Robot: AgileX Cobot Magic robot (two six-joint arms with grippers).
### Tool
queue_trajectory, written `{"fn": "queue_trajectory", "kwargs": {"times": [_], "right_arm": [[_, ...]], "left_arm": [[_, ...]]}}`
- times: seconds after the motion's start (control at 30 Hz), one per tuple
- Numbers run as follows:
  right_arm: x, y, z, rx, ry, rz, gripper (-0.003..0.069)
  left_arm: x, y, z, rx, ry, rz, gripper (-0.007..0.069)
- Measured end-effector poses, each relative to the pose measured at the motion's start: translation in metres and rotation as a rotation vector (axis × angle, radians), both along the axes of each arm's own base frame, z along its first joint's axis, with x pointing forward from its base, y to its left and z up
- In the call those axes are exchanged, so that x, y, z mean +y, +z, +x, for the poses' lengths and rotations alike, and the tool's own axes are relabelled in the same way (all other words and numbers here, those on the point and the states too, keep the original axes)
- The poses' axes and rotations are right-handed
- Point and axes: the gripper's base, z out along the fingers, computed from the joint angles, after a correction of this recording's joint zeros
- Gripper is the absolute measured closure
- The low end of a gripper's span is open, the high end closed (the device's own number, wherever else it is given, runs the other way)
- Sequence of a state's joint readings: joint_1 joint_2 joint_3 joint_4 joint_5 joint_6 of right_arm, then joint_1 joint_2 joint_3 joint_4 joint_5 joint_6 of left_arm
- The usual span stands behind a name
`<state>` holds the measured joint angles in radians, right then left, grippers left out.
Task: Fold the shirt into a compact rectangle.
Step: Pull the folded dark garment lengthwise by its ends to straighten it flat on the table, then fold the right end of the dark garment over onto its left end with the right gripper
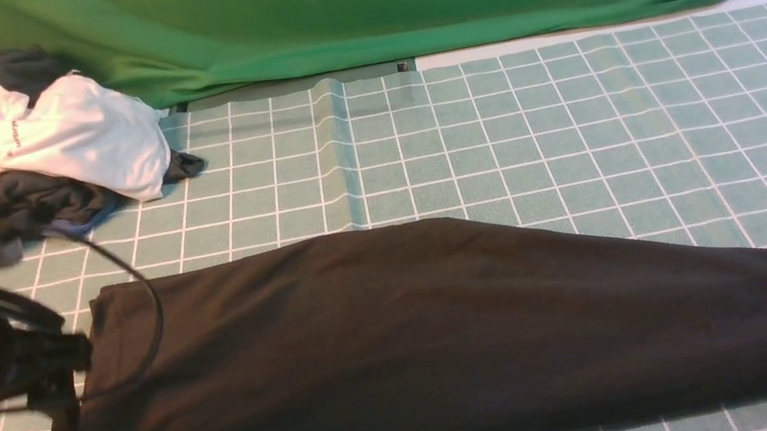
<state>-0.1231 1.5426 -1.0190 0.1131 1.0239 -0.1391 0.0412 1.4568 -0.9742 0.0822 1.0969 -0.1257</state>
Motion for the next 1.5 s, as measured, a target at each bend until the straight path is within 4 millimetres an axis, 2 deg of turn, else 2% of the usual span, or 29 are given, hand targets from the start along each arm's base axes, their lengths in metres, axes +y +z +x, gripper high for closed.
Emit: {"fn": "queue_trajectory", "kwargs": {"times": [0.13, 0.3, 0.4, 0.47, 0.5, 0.53, 0.57, 0.6, 0.63, 0.67, 0.7, 0.73, 0.77, 0.8, 0.87, 0.97, 1.03, 1.17, 1.27, 1.3, 1.4, 1.47, 1.5], "right_arm": [[-0.001, 0.002, 0.007, -0.066, -0.003, -0.005, 0.0037], [-0.001, -0.025, 0.018, 0.005, -0.011, 0.016, 0.0037], [-0.002, -0.050, 0.026, 0.066, -0.009, 0.025, 0.0039], [-0.002, -0.061, 0.030, 0.084, 0.004, 0.027, 0.0043], [-0.002, -0.062, 0.030, 0.085, 0.007, 0.027, 0.0045], [-0.002, -0.071, 0.032, 0.105, 0.014, 0.030, 0.0067], [-0.002, -0.072, 0.032, 0.108, 0.016, 0.030, 0.0071], [-0.002, -0.077, 0.033, 0.119, 0.033, 0.034, 0.0125], [-0.002, -0.078, 0.034, 0.120, 0.034, 0.036, 0.0125], [-0.001, -0.080, 0.034, 0.120, 0.058, 0.048, 0.0251], [-0.001, -0.080, 0.034, 0.121, 0.061, 0.050, 0.0251], [0.000, -0.080, 0.035, 0.116, 0.088, 0.061, 0.0397], [-0.001, -0.080, 0.035, 0.113, 0.101, 0.058, 0.0508], [-0.001, -0.081, 0.035, 0.113, 0.103, 0.059, 0.0557], [-0.003, -0.079, 0.036, 0.114, 0.108, 0.059, 0.0612], [-0.009, -0.077, 0.035, 0.122, 0.079, 0.039, 0.0617], [-0.018, -0.071, 0.033, 0.117, 0.021, 0.022, 0.0617], [-0.038, -0.042, 0.024, 0.054, -0.071, -0.020, 0.0617], [-0.041, -0.016, 0.017, -0.015, -0.100, -0.041, 0.0617], [-0.040, -0.014, 0.017, -0.020, -0.102, -0.041, 0.0617], [-0.024, 0.025, 0.011, -0.112, -0.101, -0.016, 0.0618], [-0.013, 0.040, 0.011, -0.135, -0.083, 0.002, 0.0618], [0.000, 0.052, 0.010, -0.157, -0.054, 0.019, 0.0618]], "left_arm": [[-0.005, 0.004, 0.006, -0.051, -0.014, -0.053, -0.0013], [-0.024, -0.006, 0.001, -0.032, -0.096, -0.131, 0.0113], [-0.041, -0.015, -0.006, 0.009, -0.171, -0.127, 0.0272], [-0.046, -0.016, -0.008, 0.014, -0.198, -0.124, 0.0372], [-0.047, -0.016, -0.008, 0.015, -0.201, -0.124, 0.0396], [-0.050, -0.016, -0.008, 0.013, -0.214, -0.128, 0.0491], [-0.050, -0.016, -0.008, 0.013, -0.214, -0.130, 0.0503], [-0.050, -0.015, -0.008, 0.006, -0.213, -0.132, 0.0568], [-0.050, -0.015, -0.008, 0.006, -0.212, -0.134, 0.0573], [-0.050, -0.014, -0.008, -0.005, -0.211, -0.135, 0.0603], [-0.050, -0.013, -0.008, -0.007, -0.211, -0.135, 0.0603], [-0.050, -0.012, -0.008, -0.014, -0.211, -0.137, 0.0613], [-0.050, -0.010, -0.009, -0.020, -0.212, -0.137, 0.0617], [-0.050, -0.009, -0.010, -0.026, -0.212, -0.137, 0.0618], [-0.050, -0.005, -0.011, -0.042, -0.214, -0.136, 0.0619], [-0.048, 0.004, -0.015, -0.080, -0.222, -0.123, 0.0619], [-0.046, 0.011, -0.019, -0.110, -0.219, -0.103, 0.0619], [-0.038, 0.031, -0.031, -0.193, -0.189, -0.065, 0.0619], [-0.036, 0.041, -0.038, -0.240, -0.182, -0.056, 0.0617], [-0.036, 0.042, -0.039, -0.243, -0.181, -0.057, 0.0617], [-0.036, 0.049, -0.043, -0.286, -0.176, -0.061, 0.0617], [-0.036, 0.050, -0.043, -0.297, -0.175, -0.065, 0.0617], [-0.037, 0.050, -0.042, -0.303, -0.172, -0.075, 0.0617]]}}
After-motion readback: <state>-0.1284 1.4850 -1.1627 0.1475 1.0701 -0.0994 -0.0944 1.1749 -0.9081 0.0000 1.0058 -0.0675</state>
